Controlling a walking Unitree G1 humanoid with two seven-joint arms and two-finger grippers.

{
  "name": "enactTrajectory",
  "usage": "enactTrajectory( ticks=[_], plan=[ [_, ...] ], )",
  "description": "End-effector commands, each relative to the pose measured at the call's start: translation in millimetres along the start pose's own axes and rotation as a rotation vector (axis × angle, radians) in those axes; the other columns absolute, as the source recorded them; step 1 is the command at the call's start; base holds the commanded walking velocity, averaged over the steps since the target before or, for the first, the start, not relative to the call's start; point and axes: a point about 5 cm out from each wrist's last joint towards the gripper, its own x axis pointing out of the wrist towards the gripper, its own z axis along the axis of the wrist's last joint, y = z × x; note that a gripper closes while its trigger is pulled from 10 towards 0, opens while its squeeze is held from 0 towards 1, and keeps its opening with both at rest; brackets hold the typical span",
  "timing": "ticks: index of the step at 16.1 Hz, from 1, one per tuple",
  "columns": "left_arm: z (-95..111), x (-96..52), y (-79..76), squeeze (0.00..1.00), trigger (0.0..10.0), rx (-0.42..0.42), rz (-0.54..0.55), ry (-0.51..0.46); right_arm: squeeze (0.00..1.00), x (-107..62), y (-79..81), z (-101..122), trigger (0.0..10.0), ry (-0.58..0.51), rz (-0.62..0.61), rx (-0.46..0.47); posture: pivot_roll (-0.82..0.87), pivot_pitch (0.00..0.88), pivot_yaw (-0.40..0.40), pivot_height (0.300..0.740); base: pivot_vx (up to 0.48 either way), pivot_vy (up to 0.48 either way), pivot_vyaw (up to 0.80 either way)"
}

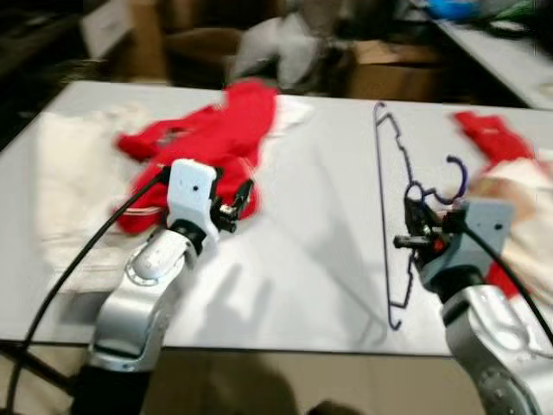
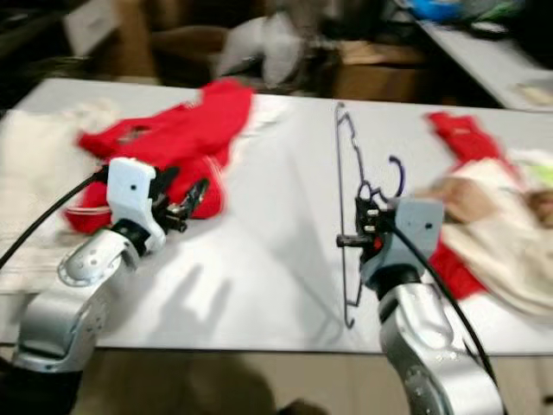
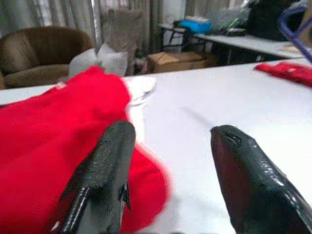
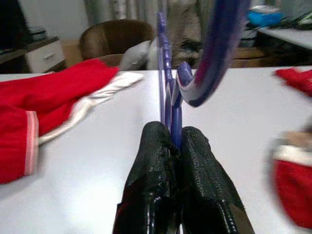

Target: Hang hanger

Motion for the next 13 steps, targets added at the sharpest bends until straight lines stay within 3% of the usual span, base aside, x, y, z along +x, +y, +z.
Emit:
enactTrajectory(
  ticks=[1,6,13],
  plan=[
    [-1,0.6,-2.6,0.0,10.0,0.003,0.001,-0.001,0.0,-1.5,-4.8,3,10.0,-0.022,-0.032,-0.015,0.02,0.013,-0.004,0.74,0.0,-0.431,0.0],
    [-5,2.4,-11.5,0.0,10.0,-0.007,-0.011,-0.004,0.0,2.7,-4.8,4,10.0,-0.051,-0.048,-0.083,0.02,0.021,-0.01,0.74,0.0,-0.428,0.0],
    [-8,4.7,-18.5,0.0,10.0,-0.019,-0.035,0.004,0.0,1.2,-2.9,-2,10.0,-0.041,-0.052,-0.086,0.02,0.03,0.006,0.74,0.0,-0.425,-0.08]
  ],
)
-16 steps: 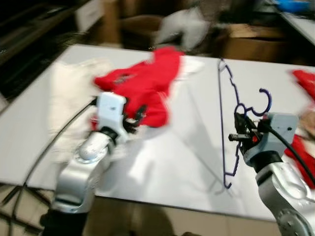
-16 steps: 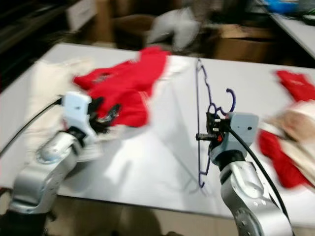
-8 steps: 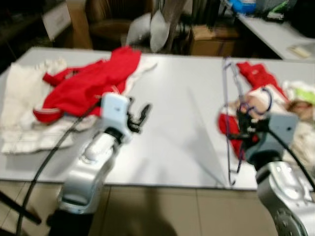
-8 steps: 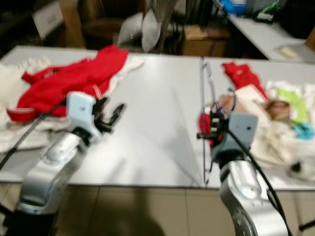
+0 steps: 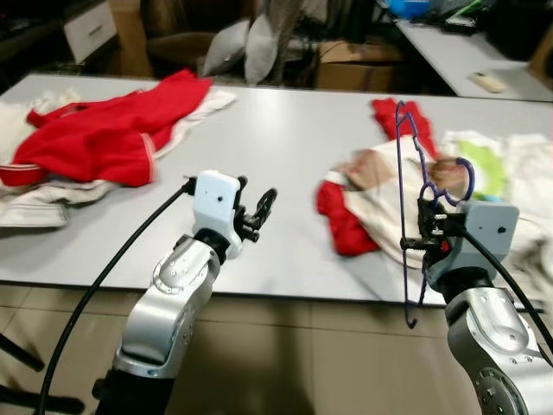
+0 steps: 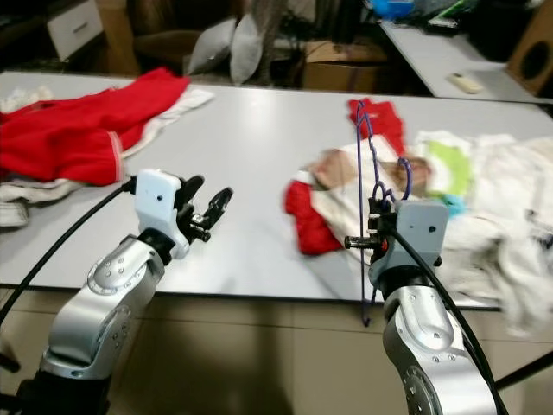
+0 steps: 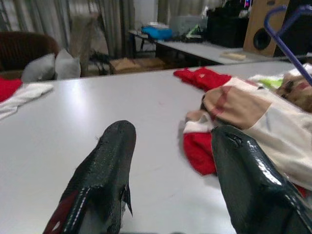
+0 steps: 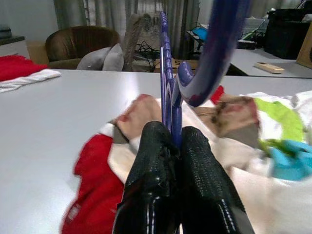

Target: Hang hanger

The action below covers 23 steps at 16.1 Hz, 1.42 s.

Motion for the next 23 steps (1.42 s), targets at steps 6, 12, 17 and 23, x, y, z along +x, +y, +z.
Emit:
enactTrajectory(
  ticks=[6,12,17,23],
  plan=[
    [1,-0.2,4.9,0.0,10.0,0.01,0.009,0.007,0.0,-2.1,5.0,8,10.0,-0.048,0.026,-0.011,0.02,0.036,0.012,0.74,0.0,-0.414,-0.8],
    [1,-0.1,18.1,1.0,10.0,-0.12,0.049,0.001,0.0,-4.0,3.4,7,10.0,-0.047,0.019,-0.02,0.01,0.036,0.017,0.74,0.0,-0.201,-0.6],
    [-9,-2.7,31.2,1.0,10.0,-0.053,0.092,0.027,0.0,-7.3,-9.4,-20,10.0,0.048,-0.013,-0.008,0.0,0.026,0.02,0.74,0.0,0.0,0.0],
    [-14,-4.8,19.2,0.49,10.0,-0.002,0.012,-0.008,0.0,-14.4,-16.3,-36,10.0,0.085,-0.044,0.019,0.0,0.02,0.024,0.74,0.0,0.0,-0.53]
  ],
)
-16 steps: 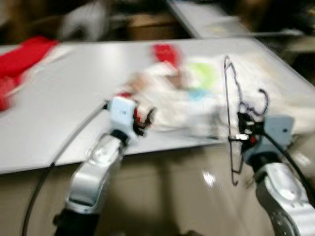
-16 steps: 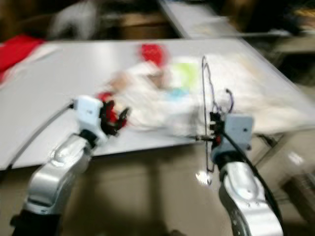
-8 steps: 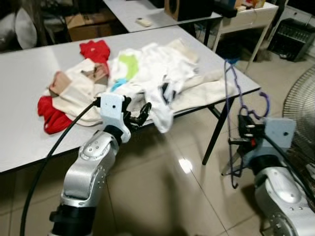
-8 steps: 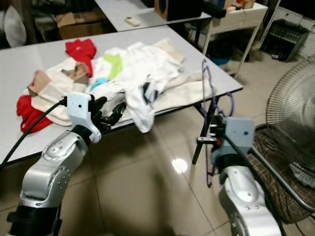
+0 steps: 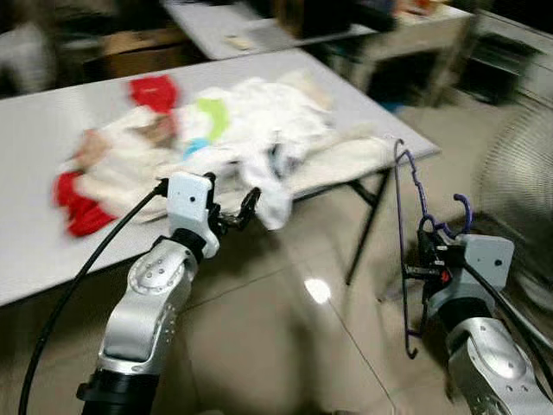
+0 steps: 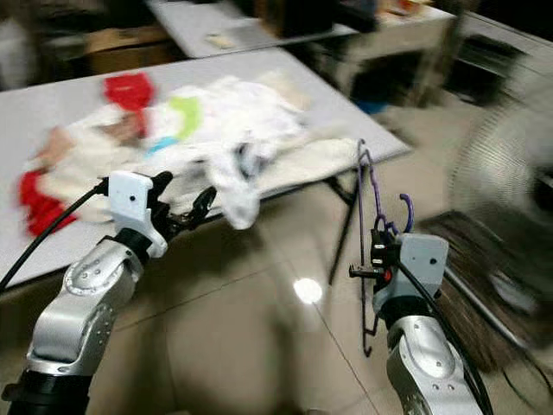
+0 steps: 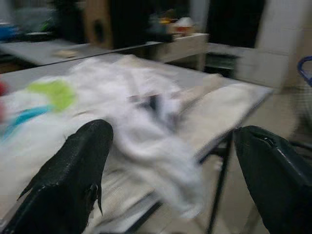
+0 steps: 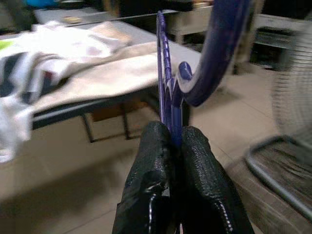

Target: Hang hanger

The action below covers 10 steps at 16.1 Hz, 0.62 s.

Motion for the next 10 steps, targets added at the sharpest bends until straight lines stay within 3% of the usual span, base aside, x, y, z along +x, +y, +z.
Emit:
enactTrajectory(
  ticks=[1,2,6,10],
  plan=[
    [-3.4,2.1,-3.8,0.42,10.0,-0.003,-0.022,0.011,0.0,1.2,-2.8,2.4,10.0,-0.018,-0.009,-0.021,0.0,0.014,0.03,0.74,0.262,0.0,-0.8],
    [-3.6,2.7,-4.5,0.42,10.0,-0.006,-0.025,0.011,0.0,1.7,-2.1,3.8,10.0,-0.024,-0.005,-0.024,0.0,0.014,0.03,0.74,0.296,0.0,-0.8],
    [-6.6,4.6,-3.3,0.41,10.0,0.007,-0.016,0.018,0.0,2.7,1.0,5.3,10.0,-0.045,0.013,-0.042,0.0,0.014,0.035,0.74,0.324,0.0,0.0],
    [-8.5,3.9,-2.4,0.42,10.0,0.019,-0.018,0.026,0.0,2.0,2.1,5.0,10.0,-0.042,0.018,-0.041,0.0,0.024,0.034,0.74,0.325,0.0,-0.8]
  ],
)
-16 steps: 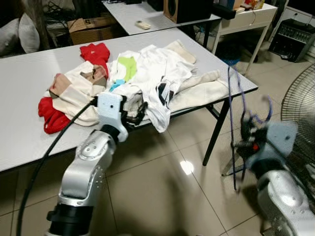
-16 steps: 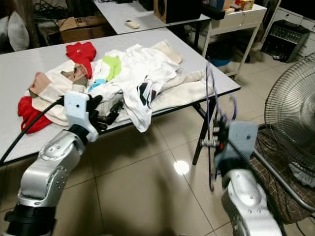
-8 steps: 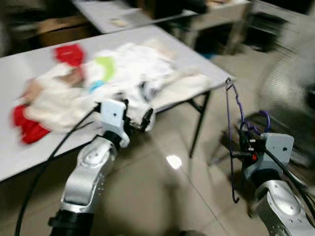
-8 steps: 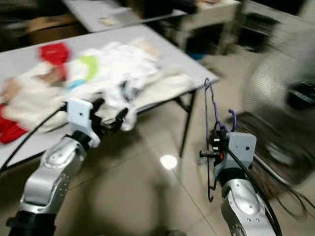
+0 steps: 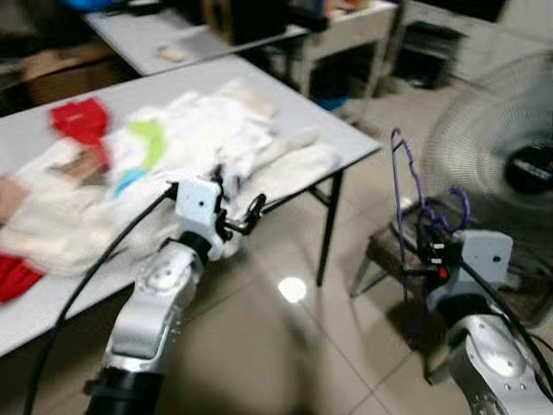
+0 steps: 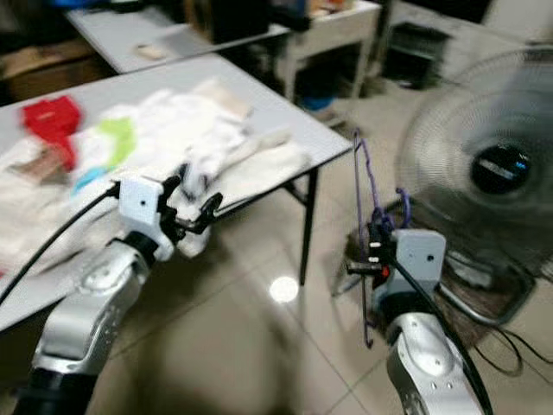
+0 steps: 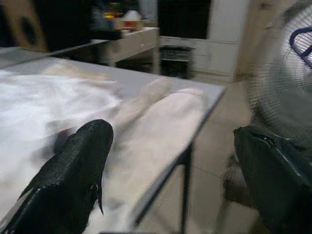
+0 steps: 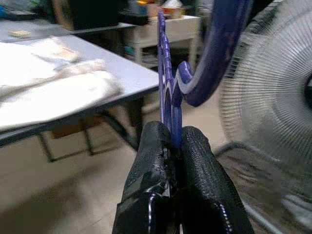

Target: Hang hanger

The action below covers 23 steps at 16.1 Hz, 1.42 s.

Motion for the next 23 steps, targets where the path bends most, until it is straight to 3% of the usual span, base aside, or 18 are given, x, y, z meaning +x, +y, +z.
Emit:
enactTrajectory(
  ticks=[1,4,6,8,9,10,11,12,13,15,17,20,23],
  plan=[
    [-1,-1.4,3.6,0.42,10.0,0.022,0.013,0.012,0.0,0.4,1.1,0,10.0,-0.004,0.007,0.0,0.0,0.029,0.034,0.74,0.315,0.0,0.0],
    [-5,-2.8,11.7,0.29,10.0,0.038,0.074,0.046,0.0,0.4,3.7,1,10.0,-0.007,0.039,-0.007,0.0,0.032,0.037,0.74,0.0,0.0,0.0],
    [-7,-4.1,22.6,0.29,10.0,0.018,0.142,0.07,0.0,0.9,6.9,3,10.0,-0.011,0.076,-0.018,0.01,0.036,0.039,0.74,0.0,0.0,0.0],
    [-11,-7.1,27.8,0.03,10.0,-0.001,0.147,0.114,0.0,0.6,9.5,3,10.0,-0.009,0.104,-0.018,0.01,0.04,0.039,0.74,0.0,0.0,0.0],
    [-14,-7.9,28.5,0.0,10.0,0.009,0.144,0.14,0.0,0.8,9.7,2,10.0,-0.007,0.11,-0.022,0.01,0.041,0.038,0.74,0.0,0.0,0.0],
    [-20,-8.7,29.7,0.0,8.2,0.019,0.145,0.187,0.0,1.4,9.7,2,10.0,-0.005,0.116,-0.026,0.02,0.042,0.037,0.74,0.0,0.0,0.0],
    [-23,-8.7,29.8,0.0,8.2,0.016,0.144,0.201,0.0,1.7,9.5,2,10.0,-0.005,0.117,-0.028,0.02,0.041,0.037,0.74,0.0,0.0,0.0],
    [-28,-7.6,30.3,0.0,0.9,0.055,0.142,0.246,0.0,2.7,9.0,2,10.0,-0.003,0.121,-0.032,0.01,0.041,0.038,0.74,0.0,0.0,0.0],
    [-30,-7.7,31.6,0.0,0.4,0.062,0.153,0.265,0.0,2.8,8.8,2,10.0,-0.003,0.122,-0.033,0.01,0.041,0.038,0.74,0.0,0.0,0.0],
    [-32,-8.0,33.6,0.0,0.0,0.041,0.169,0.282,0.0,3.0,8.6,2,10.0,-0.002,0.122,-0.035,0.01,0.039,0.039,0.74,0.0,0.0,0.0],
    [-35,-7.5,35.5,0.0,0.0,-0.075,0.204,0.299,0.0,3.2,8.1,1,10.0,-0.002,0.125,-0.037,0.01,0.038,0.038,0.74,0.0,0.0,0.0],
    [-32,-6.4,41.7,0.0,0.0,-0.056,0.28,0.291,0.0,4.3,8.3,2,10.0,-0.002,0.135,-0.052,0.01,0.036,0.036,0.74,0.0,0.0,0.0],
    [-31,-7.3,41.1,0.0,0.0,-0.045,0.27,0.281,0.0,4.6,8.6,1,10.0,-0.002,0.141,-0.056,0.02,0.035,0.031,0.74,0.0,0.0,0.0]
  ],
)
